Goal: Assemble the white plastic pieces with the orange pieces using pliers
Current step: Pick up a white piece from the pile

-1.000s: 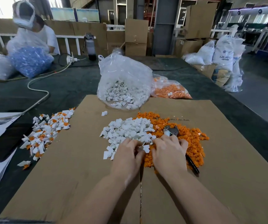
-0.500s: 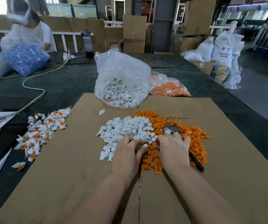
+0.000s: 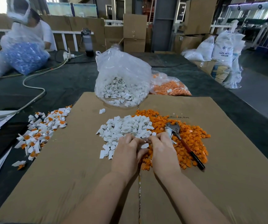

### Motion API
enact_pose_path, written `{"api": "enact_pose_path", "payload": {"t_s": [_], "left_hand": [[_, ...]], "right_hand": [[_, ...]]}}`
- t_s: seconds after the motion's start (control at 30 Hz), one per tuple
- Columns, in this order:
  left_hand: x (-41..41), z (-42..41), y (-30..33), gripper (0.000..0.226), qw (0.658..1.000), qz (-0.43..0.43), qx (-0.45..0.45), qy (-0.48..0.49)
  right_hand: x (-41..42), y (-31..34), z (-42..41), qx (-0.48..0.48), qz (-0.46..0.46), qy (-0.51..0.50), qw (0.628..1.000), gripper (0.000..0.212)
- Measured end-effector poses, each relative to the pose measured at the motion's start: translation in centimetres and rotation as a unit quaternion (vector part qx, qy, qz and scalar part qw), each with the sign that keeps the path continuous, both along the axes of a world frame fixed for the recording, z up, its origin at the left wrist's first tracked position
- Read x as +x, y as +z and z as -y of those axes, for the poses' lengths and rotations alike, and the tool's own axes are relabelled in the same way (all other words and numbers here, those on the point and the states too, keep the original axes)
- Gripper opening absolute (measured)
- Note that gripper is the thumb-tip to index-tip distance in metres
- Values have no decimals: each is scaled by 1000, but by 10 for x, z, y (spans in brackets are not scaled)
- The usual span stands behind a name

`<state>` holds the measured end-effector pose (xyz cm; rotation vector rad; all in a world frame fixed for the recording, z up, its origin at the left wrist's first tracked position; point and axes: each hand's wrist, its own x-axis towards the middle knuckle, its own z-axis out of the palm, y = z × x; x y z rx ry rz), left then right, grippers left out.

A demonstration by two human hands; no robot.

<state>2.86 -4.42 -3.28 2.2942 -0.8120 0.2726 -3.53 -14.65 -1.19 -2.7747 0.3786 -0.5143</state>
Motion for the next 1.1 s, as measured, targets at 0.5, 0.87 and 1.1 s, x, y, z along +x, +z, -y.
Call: {"api": "enact_pose_path", "payload": {"t_s": [0.5,0.87,1.1], "left_hand": [[-3,-9,9,12,988,-67,-141,1],[-4,-10,9,13,992,-39,-116,-11],[-3,-11,5,13,990,-43,-133,-1]], "right_hand": [[-6,-9,-14,53,64,-38,996,50],[-2,-10,-13,148,181,-20,972,18],[-4,-12,-12,208,206,-11,956,14]]}}
